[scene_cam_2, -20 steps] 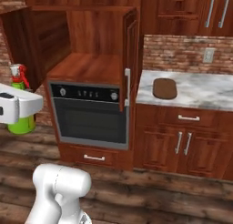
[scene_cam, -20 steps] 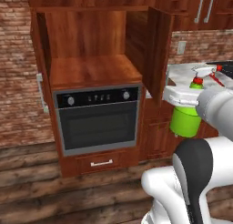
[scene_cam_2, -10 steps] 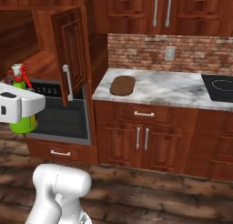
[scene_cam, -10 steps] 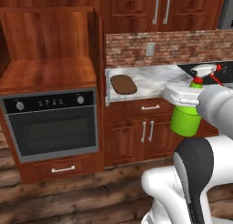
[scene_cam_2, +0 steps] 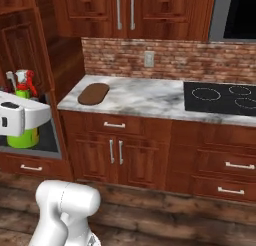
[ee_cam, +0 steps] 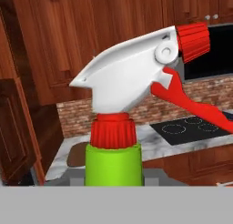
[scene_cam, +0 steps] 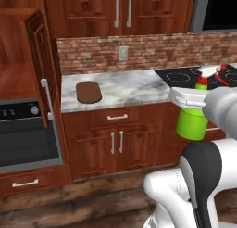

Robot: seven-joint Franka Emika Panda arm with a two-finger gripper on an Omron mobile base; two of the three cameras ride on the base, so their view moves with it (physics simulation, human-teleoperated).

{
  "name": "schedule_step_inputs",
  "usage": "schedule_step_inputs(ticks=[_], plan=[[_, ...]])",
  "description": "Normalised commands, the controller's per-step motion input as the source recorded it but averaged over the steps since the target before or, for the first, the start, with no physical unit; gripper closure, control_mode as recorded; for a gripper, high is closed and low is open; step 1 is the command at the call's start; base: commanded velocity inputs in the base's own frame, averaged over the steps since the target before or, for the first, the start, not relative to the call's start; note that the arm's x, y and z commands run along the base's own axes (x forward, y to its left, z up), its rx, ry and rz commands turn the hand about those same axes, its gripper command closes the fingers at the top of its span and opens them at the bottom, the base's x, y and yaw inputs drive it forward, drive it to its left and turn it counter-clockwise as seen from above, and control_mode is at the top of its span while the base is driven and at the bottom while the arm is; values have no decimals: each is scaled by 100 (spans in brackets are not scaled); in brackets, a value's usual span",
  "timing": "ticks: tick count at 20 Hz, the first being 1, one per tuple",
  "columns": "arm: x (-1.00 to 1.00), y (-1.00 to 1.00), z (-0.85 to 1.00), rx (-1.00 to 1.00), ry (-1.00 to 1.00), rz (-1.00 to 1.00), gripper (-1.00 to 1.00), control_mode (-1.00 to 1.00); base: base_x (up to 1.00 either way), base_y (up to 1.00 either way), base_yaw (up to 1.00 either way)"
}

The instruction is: Grab the spray bottle from the cabinet, then place it next to the cutting board for sanitizing. Then grab the dish brush from the countertop next to the sink and place it next to the cutting board.

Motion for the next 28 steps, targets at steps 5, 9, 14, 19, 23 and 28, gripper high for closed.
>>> schedule_step_inputs(ticks=[5, 9, 14, 19, 23, 28], plan=[[0, 0, 0, 0, 0, 0, 100, 100, 100, -25, 3], [0, 0, 0, 0, 0, 0, 100, 100, 97, -30, 5], [0, 0, 0, 0, 0, 0, 100, 100, 87, -24, 7], [0, 0, 0, 0, 0, 0, 100, 100, 48, -16, 11], [0, 0, 0, 0, 0, 0, 100, 100, 53, 1, 14], [0, 0, 0, 0, 0, 0, 100, 100, 54, 0, 17]])
